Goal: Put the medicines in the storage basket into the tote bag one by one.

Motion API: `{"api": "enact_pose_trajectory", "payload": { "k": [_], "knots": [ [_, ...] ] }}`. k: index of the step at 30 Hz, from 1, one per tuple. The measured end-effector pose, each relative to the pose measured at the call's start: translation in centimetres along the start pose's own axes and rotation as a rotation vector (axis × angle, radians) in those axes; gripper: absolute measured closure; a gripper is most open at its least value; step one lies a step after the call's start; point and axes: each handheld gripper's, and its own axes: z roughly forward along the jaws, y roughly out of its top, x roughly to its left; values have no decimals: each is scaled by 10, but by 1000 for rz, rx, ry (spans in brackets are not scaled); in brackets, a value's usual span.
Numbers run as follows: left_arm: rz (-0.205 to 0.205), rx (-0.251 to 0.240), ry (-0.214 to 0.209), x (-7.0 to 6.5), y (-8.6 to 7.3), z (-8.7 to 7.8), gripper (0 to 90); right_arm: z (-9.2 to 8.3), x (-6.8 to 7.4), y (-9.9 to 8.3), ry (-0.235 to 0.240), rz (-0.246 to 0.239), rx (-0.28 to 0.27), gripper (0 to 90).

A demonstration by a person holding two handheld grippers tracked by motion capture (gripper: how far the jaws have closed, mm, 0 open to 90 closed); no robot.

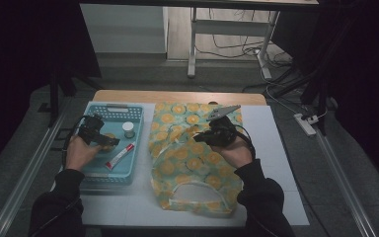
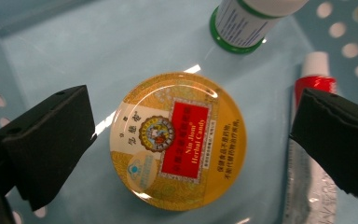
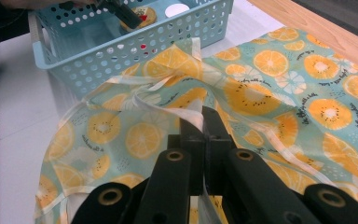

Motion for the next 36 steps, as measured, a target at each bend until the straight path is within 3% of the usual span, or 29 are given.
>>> {"api": "enact_pose_trajectory", "payload": {
  "k": [9,12,15,18,28,36],
  "knots": [
    [7,101,41,-3,4,12,0,2,0,0,2,-1,5,899],
    [8,114,53,-4,4,14,13,2,1,0,3,-3,7,898],
    [6,127,64,-5,4,14,73,2,1,0,4,-5,5,898],
    [7,145,74,-4,3,14,191,2,1,0,4,-6,7,898],
    [-26,153,56,-5,3,12,205,1,0,0,3,0,1,899],
    [-48,71,-4,-5,2,0,205,2,1,0,5,-9,3,899]
  ]
}}
